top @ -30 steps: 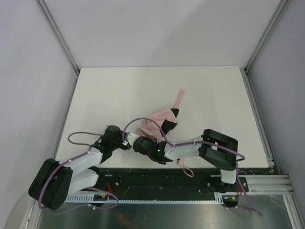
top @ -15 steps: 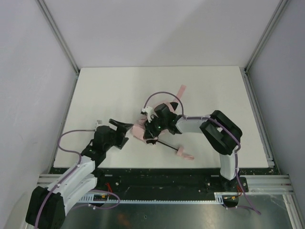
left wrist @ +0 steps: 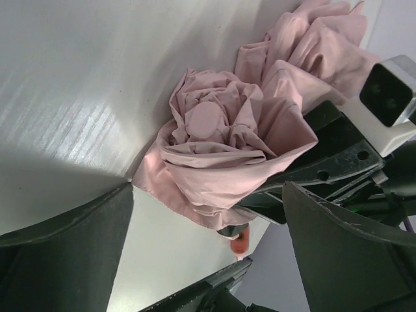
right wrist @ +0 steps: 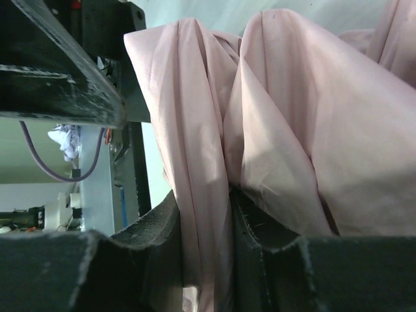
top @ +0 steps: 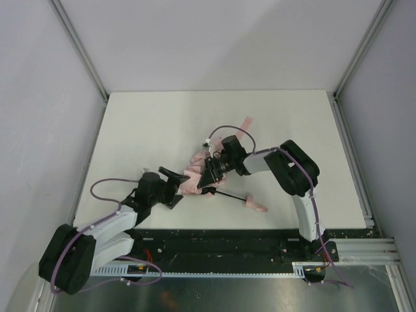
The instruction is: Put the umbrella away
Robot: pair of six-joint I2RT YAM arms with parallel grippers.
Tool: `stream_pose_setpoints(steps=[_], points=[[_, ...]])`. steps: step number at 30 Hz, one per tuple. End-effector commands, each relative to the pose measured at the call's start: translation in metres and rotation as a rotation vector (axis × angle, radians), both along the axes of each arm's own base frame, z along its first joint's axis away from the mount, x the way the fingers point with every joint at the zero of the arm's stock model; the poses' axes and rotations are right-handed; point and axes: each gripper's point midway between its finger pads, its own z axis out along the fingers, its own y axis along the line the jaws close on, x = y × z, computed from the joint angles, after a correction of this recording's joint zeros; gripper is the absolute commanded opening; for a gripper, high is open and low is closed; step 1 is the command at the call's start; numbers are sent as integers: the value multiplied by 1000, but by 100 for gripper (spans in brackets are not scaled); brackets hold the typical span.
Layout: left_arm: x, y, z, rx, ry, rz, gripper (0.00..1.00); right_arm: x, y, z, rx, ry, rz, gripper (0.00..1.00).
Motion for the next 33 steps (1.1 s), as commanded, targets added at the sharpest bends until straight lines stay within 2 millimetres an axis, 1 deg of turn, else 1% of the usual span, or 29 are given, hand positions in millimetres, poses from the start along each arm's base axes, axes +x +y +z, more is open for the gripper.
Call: stream_pose_setpoints(steps=[1,3,8,11,13,16,20,23,26,27,28,30,33], points=[[18,-15,15,-31,-41,34,99,-42,-33,-69,-222,281,-29,0],[19,-17,6,-7,-18,59,99,-40,-31,-67,-208,282,-30,0],[20,-17,-29,51,79,95,98,-42,-24,-58,-176,267,-8,0],[26,-16,-46,106,110,109,93,-45,-21,-55,-165,253,20,0],[29,-12,-54,130,124,122,86,-46,-20,-52,-158,238,39,0],[30,-7,-58,166,109,125,72,-51,-17,-45,-143,215,71,0],[32,-1,-54,205,62,126,46,-54,-12,-35,-125,183,109,0],[32,1,-50,226,34,110,28,-50,-9,-28,-120,165,111,0],[30,0,-49,235,22,86,7,-38,-8,-20,-164,134,72,0],[28,0,-50,238,22,78,4,-34,-8,-15,-178,121,58,3],[26,0,-50,237,22,68,2,-28,-8,-9,-193,100,36,9],[24,-1,-49,232,18,56,0,-16,-8,7,-226,33,-11,26],[20,-2,-45,219,8,49,0,-2,-10,39,-284,-114,-83,53]])
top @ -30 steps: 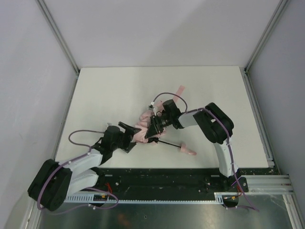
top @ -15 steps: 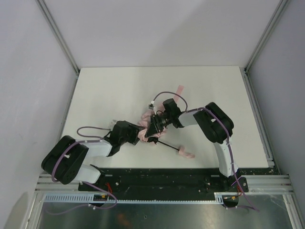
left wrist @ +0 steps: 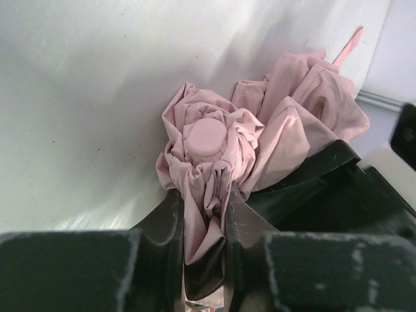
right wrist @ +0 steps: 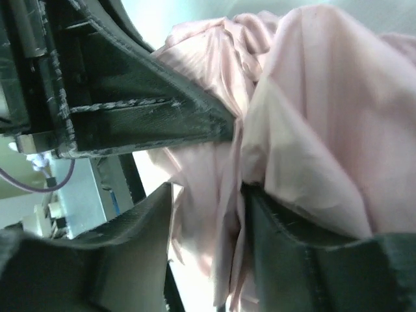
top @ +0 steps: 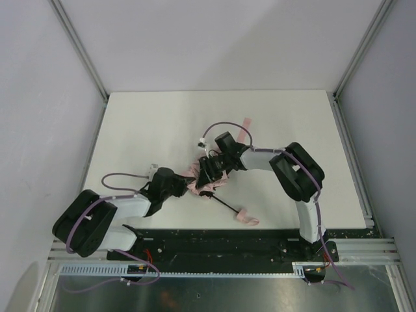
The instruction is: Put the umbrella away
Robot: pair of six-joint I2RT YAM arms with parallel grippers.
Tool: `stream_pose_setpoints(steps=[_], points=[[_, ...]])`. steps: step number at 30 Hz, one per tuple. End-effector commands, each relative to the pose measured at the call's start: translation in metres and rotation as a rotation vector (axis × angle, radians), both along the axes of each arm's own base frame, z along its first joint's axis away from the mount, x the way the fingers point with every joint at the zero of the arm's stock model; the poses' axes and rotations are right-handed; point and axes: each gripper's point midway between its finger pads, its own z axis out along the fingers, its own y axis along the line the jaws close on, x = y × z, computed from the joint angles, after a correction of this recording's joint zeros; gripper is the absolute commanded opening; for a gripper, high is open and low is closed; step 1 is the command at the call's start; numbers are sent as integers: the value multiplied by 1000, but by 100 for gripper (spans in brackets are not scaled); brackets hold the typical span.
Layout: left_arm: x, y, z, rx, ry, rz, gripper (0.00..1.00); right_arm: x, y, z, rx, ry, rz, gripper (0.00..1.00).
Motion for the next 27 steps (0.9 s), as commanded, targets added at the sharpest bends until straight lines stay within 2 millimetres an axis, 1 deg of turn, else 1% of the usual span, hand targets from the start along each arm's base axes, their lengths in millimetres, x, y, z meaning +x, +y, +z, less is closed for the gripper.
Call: stream_pose_setpoints(steps=[1,2,3,4,5,7,8,12,15,18,20,22,27], points=[[-17,24,-22,167,10,-28,0,2,-15,44,-161,-166,-77,63],[-18,24,-21,161,17,-30,0,5,-17,56,-174,-224,-98,72],[-21,24,-22,159,36,-32,0,5,-19,72,-182,-285,-114,79],[-25,24,-24,158,67,-33,0,5,-20,84,-199,-355,-134,82],[-28,24,-25,159,101,-32,0,4,-21,90,-227,-435,-141,84],[-33,22,-26,158,156,-42,0,-1,-22,92,-302,-592,-151,86],[-36,20,-26,148,175,-47,0,-5,-20,90,-338,-667,-149,86],[-43,17,-25,119,214,-54,0,-8,-18,78,-493,-967,-204,86],[-48,19,-26,119,244,-47,0,-20,-9,66,-520,-1111,-220,85],[-52,19,-26,108,259,-40,0,-31,3,54,-500,-1202,-229,84],[-54,19,-27,102,269,-38,0,-35,8,43,-501,-1249,-226,84],[-56,19,-27,92,281,-38,0,-34,10,33,-525,-1295,-238,84],[-62,14,-27,55,308,-47,0,-23,10,12,-585,-1365,-288,83]])
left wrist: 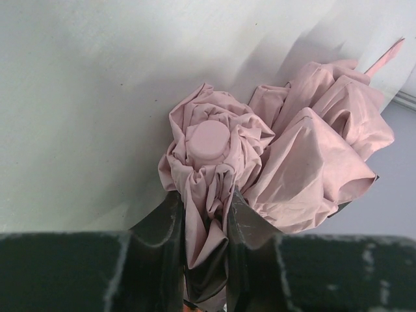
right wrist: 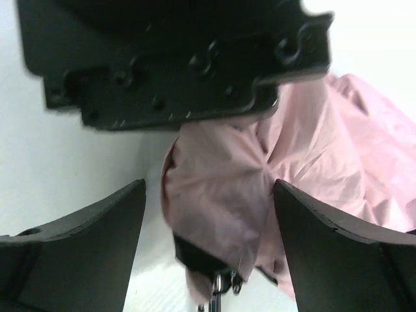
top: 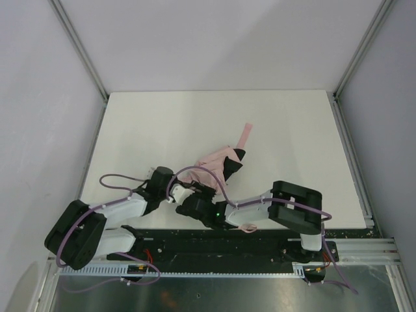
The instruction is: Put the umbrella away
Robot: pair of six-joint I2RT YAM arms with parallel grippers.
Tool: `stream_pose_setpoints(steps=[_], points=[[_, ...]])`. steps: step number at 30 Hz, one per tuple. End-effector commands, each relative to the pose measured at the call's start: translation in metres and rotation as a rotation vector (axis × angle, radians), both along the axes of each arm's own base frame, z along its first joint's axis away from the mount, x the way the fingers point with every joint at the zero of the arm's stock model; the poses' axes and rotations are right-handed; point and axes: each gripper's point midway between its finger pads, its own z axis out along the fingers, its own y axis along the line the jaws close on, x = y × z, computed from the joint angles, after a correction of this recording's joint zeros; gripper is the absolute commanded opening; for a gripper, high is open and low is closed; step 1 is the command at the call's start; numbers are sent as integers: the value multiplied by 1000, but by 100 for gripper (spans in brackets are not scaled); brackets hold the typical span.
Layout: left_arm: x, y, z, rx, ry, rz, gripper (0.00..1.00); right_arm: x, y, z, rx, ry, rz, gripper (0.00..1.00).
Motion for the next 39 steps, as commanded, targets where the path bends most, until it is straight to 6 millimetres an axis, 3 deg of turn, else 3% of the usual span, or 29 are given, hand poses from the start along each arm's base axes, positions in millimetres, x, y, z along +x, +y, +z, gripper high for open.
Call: stream_pose_setpoints(steps=[1,5,11,13,19,21,24,28,35,39], points=[[-32,10,-25,39,150,-17,0,26,4,4,39,-152,-98,80],[-33,12,-24,36,150,-7,0,37,-17,-23,-3,-113,-169,51],[-26,13,-12,23,101,-8,0,30,-41,-59,-35,54,-172,9],[-24,14,-7,16,81,-4,7,27,-44,-68,-23,143,-162,2],[-7,29,18,20,-50,13,84,7,-38,-96,45,432,-38,0],[0,36,30,26,-108,14,96,3,-36,-103,89,540,-13,0],[6,48,44,27,-181,29,99,-5,-33,-107,180,725,25,0],[3,53,46,-5,-198,52,99,-11,-32,-106,317,970,37,0],[10,34,50,-91,-225,-7,100,-15,-31,-98,516,1338,-31,0],[16,23,47,-109,-225,-25,100,-11,-30,-98,569,1422,-71,0]])
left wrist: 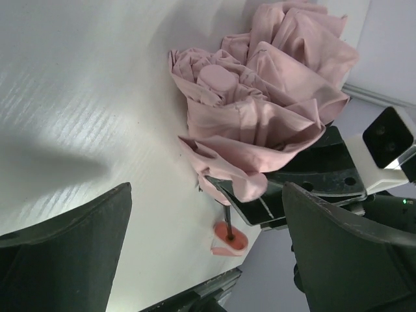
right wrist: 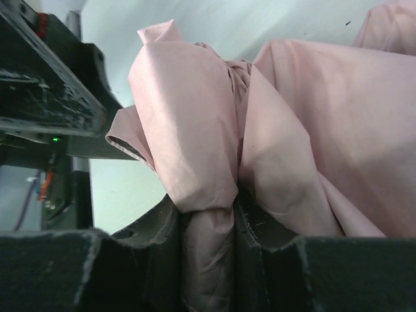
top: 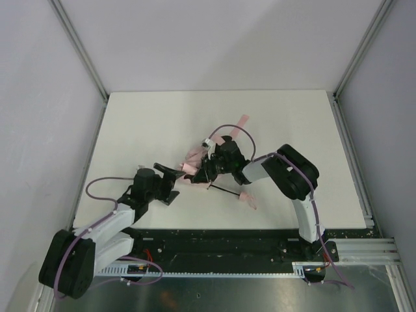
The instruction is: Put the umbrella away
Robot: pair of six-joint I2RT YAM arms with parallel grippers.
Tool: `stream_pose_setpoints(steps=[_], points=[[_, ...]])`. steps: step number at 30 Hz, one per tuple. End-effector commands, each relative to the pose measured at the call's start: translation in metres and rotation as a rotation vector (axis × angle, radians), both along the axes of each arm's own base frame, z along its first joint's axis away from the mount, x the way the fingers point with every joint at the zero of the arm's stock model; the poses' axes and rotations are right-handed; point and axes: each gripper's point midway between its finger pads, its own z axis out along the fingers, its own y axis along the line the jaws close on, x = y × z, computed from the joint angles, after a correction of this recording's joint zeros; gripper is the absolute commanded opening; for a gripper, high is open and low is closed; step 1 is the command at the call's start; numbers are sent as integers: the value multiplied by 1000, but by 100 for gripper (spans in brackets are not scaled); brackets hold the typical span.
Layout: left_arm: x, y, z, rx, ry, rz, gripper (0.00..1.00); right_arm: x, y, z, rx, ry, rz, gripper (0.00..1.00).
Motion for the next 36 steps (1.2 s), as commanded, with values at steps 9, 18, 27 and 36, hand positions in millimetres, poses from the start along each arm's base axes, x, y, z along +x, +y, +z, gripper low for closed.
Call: stream_pose_setpoints(steps=[9,18,27,36], points=[[32,-19,-1,21,-74,45,100,-78,-44,-88,-201,593,30,0],[29,9,-55,242,-2,137,90,-77,-37,-73,-164,594,68,0],[22,13,-71,341,-6,82,48,-76,-28,-56,-144,585,113,0],[6,5,-78,305,29,13,3,-27,-28,-16,-290,378,-66,44]])
